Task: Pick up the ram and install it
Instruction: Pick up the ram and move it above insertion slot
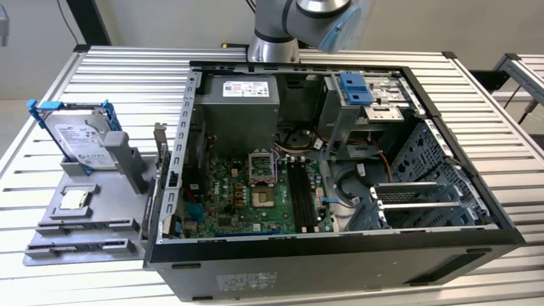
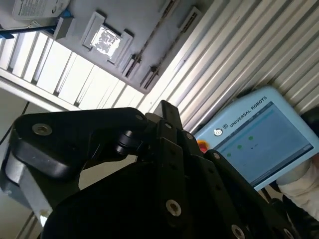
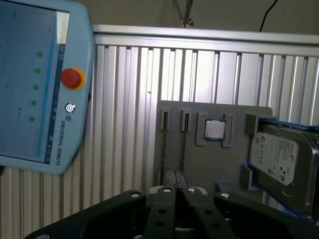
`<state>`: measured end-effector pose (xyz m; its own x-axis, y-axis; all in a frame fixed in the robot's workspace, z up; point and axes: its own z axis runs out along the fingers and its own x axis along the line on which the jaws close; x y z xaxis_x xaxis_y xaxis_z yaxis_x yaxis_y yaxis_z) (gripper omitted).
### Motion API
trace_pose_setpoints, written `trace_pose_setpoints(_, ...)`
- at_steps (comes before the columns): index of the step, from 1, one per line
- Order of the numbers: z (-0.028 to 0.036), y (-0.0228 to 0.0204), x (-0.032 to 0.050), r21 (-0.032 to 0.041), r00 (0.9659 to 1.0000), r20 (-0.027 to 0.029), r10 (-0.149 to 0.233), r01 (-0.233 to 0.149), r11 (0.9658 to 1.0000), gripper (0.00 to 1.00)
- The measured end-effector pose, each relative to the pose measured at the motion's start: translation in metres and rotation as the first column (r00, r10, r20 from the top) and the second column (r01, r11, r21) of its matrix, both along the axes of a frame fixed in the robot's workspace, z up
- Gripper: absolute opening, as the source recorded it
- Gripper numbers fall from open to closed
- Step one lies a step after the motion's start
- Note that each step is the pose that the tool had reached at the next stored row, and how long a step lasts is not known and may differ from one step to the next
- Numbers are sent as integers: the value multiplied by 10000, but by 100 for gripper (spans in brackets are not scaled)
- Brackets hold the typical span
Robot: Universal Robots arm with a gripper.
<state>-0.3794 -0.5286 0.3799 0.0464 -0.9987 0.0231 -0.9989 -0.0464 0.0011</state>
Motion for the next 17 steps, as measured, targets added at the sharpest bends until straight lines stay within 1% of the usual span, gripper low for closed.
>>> trace_pose_setpoints(1, 0, 0, 0, 2, 10000, -1, 3, -3, 10000, 0)
trace_pose_setpoints(2, 0, -1, 0, 4, 10000, -1, 8, -8, 10000, 100)
trace_pose_setpoints(14, 0, -3, 0, 40, 10000, 0, 48, -48, 10000, 100)
trace_pose_setpoints(15, 0, -4, 0, 125, 10000, 0, 49, -49, 9999, 100)
trace_pose_setpoints(17, 0, -4, 1, 482, 10000, 3, 47, -47, 9988, 100)
